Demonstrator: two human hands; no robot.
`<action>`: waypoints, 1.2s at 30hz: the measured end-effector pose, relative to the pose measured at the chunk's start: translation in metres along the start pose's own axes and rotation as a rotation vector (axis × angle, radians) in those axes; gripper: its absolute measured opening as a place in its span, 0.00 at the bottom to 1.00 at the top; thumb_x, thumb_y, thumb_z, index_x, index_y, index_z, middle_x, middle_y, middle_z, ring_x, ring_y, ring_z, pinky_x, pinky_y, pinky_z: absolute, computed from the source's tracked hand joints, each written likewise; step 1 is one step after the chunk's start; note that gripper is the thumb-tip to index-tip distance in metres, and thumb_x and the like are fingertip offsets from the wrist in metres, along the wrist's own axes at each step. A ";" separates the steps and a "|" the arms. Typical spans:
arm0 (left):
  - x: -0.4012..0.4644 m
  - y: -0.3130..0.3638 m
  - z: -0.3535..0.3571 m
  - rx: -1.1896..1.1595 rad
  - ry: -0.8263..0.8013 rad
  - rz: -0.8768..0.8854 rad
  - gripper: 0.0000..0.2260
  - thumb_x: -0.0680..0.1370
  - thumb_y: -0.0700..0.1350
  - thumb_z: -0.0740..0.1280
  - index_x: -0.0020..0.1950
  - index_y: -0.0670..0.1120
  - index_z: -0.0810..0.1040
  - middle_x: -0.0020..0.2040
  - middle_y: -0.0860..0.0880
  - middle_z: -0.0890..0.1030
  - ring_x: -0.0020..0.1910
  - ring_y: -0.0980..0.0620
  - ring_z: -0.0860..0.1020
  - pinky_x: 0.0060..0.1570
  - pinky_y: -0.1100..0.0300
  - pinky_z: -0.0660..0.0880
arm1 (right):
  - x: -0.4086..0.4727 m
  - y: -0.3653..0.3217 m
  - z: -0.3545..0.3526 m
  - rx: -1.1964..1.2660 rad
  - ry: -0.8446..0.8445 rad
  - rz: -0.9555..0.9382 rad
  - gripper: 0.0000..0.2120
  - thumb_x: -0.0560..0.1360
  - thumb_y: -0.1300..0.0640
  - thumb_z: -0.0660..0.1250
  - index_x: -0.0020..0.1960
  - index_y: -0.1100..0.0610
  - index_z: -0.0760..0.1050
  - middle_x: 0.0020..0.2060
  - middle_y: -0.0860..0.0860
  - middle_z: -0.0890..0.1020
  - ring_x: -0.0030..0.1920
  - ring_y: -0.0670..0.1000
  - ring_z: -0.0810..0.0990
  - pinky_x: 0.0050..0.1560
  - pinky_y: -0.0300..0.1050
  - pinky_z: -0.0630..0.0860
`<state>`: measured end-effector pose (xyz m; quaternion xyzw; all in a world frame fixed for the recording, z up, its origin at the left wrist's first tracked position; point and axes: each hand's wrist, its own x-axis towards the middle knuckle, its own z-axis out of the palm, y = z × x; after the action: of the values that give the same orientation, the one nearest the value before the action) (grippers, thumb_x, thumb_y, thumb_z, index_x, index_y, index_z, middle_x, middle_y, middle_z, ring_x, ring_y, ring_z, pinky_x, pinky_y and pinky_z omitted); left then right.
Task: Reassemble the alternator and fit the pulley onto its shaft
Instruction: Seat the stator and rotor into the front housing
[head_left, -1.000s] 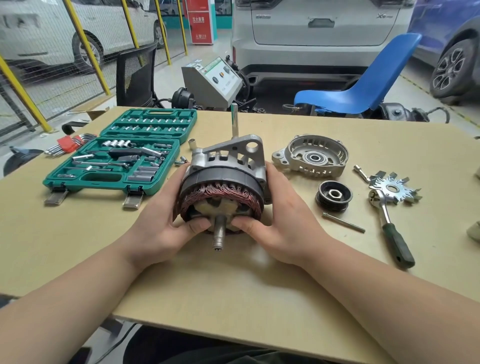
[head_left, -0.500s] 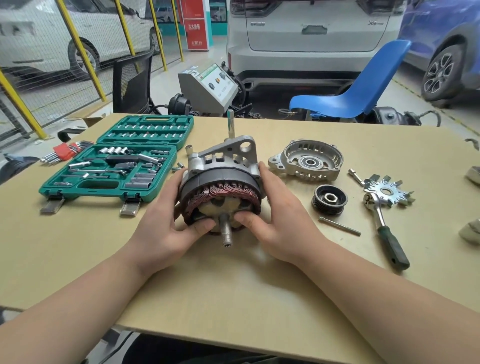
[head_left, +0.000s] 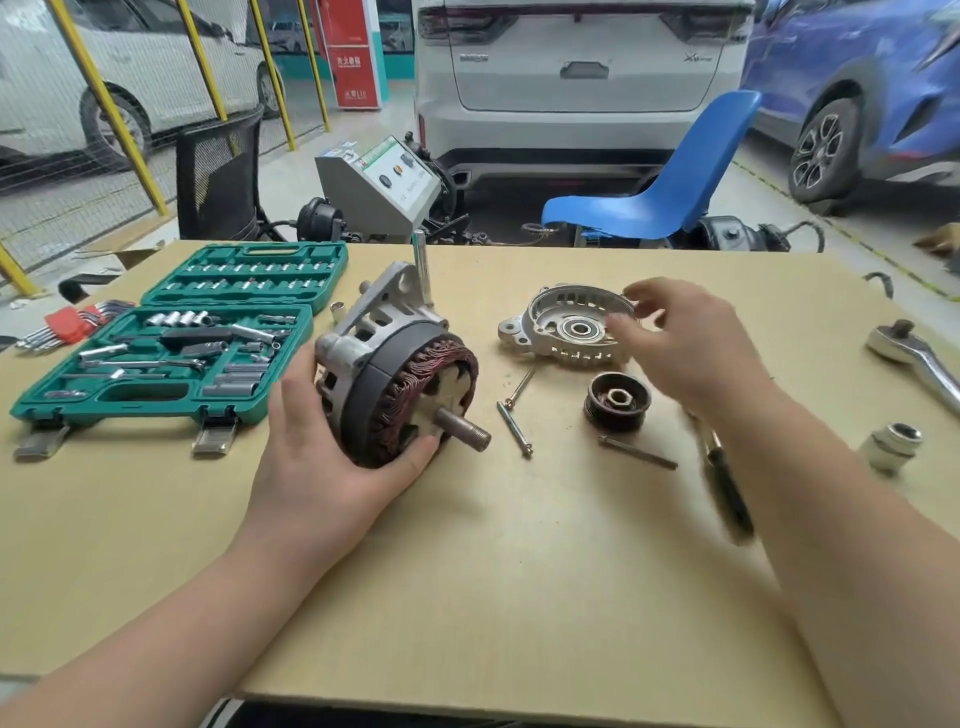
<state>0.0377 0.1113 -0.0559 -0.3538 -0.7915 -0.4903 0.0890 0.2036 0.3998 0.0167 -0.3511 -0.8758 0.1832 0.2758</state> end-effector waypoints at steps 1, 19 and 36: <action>0.000 0.001 -0.001 0.028 0.004 0.001 0.56 0.59 0.74 0.77 0.80 0.66 0.52 0.65 0.64 0.62 0.61 0.76 0.67 0.65 0.58 0.68 | 0.001 0.009 -0.006 -0.044 -0.079 0.021 0.24 0.77 0.37 0.70 0.68 0.49 0.79 0.58 0.47 0.83 0.59 0.51 0.79 0.60 0.51 0.76; 0.057 0.022 -0.009 0.149 -0.131 0.405 0.36 0.71 0.64 0.72 0.79 0.56 0.70 0.79 0.51 0.66 0.78 0.54 0.66 0.74 0.50 0.67 | 0.017 0.090 -0.006 -0.133 -0.172 0.476 0.35 0.70 0.36 0.74 0.71 0.53 0.77 0.61 0.53 0.83 0.67 0.59 0.77 0.64 0.57 0.77; 0.045 0.045 0.030 0.183 0.137 0.332 0.22 0.74 0.59 0.73 0.65 0.52 0.85 0.78 0.48 0.73 0.67 0.43 0.79 0.59 0.42 0.82 | 0.013 0.046 0.005 0.485 0.393 0.113 0.24 0.72 0.44 0.76 0.65 0.52 0.82 0.57 0.48 0.85 0.56 0.48 0.83 0.59 0.44 0.78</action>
<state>0.0401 0.1702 -0.0170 -0.4356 -0.7558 -0.4177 0.2538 0.2168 0.4398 -0.0065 -0.3518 -0.7158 0.3304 0.5047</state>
